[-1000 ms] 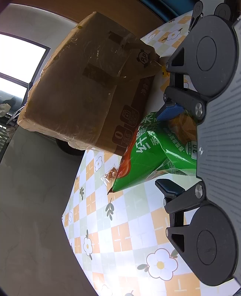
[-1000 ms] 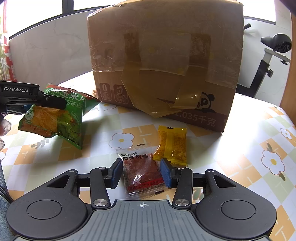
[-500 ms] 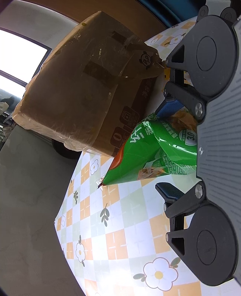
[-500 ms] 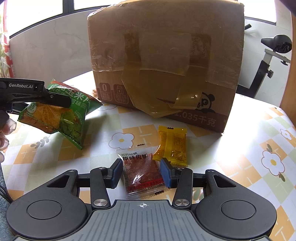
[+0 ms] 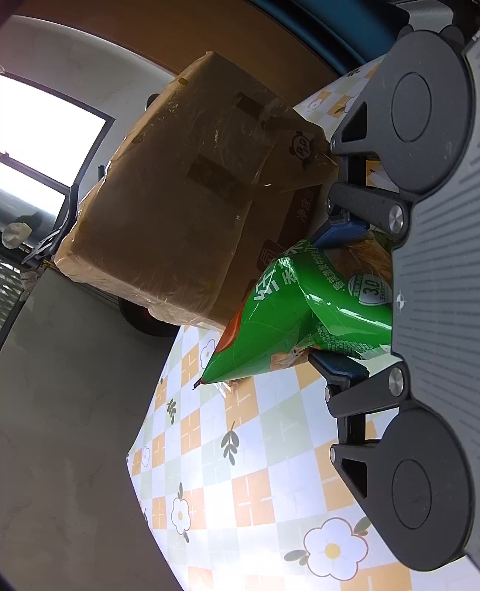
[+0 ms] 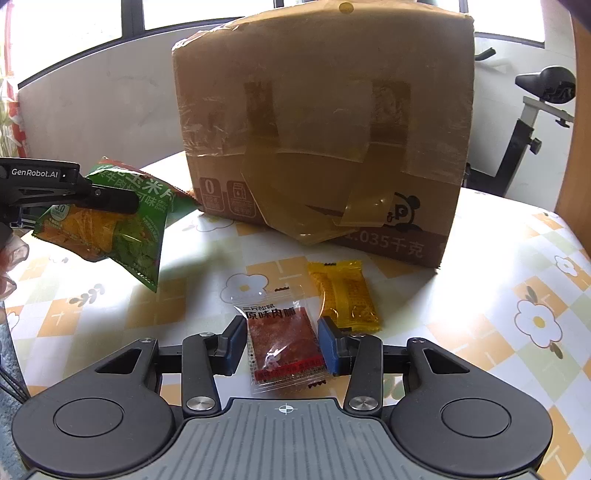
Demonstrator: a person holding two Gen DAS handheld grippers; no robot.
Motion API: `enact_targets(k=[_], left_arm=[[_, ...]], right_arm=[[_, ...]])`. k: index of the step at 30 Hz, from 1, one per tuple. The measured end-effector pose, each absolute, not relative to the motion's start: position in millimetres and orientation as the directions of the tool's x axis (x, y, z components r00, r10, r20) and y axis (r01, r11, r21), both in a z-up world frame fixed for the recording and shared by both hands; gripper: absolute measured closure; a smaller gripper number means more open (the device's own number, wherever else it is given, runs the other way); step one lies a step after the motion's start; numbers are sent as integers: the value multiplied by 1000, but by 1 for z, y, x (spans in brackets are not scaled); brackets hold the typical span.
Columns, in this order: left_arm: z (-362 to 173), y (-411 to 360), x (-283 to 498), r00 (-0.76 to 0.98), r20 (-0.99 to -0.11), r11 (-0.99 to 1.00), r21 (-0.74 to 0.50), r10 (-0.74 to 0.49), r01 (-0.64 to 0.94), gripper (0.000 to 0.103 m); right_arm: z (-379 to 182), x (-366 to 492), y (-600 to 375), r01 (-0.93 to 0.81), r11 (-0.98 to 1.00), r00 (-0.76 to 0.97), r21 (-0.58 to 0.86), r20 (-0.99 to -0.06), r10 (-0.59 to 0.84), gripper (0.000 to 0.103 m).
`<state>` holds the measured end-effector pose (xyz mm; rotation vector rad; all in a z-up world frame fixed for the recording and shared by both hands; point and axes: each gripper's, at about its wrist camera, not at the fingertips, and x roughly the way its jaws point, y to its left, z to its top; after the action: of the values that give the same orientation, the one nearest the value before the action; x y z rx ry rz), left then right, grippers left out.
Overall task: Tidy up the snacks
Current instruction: 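Lift the green corn-chip bag with the left tool while the right tool grasps the small red-brown packet, then carry the green bag and red-brown packet over the open box with both tools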
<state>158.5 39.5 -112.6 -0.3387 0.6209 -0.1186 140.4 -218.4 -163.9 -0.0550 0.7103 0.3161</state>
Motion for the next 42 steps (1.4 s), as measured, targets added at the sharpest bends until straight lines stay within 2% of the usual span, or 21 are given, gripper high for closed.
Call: enact_targets(k=[10, 27, 42], left_arm=[[-87, 34, 150, 842, -497, 949, -310, -209, 53, 40], [-17, 27, 143, 910, -327, 951, -256, -253, 173, 40], [34, 4, 173, 928, -228, 946, -204, -296, 252, 40]], right_arm=[[-138, 130, -228, -287, 957, 758, 40, -602, 252, 64], [-58, 134, -244, -299, 954, 852, -23, -457, 256, 64], [11, 164, -260, -322, 945, 895, -60, -345, 283, 64]])
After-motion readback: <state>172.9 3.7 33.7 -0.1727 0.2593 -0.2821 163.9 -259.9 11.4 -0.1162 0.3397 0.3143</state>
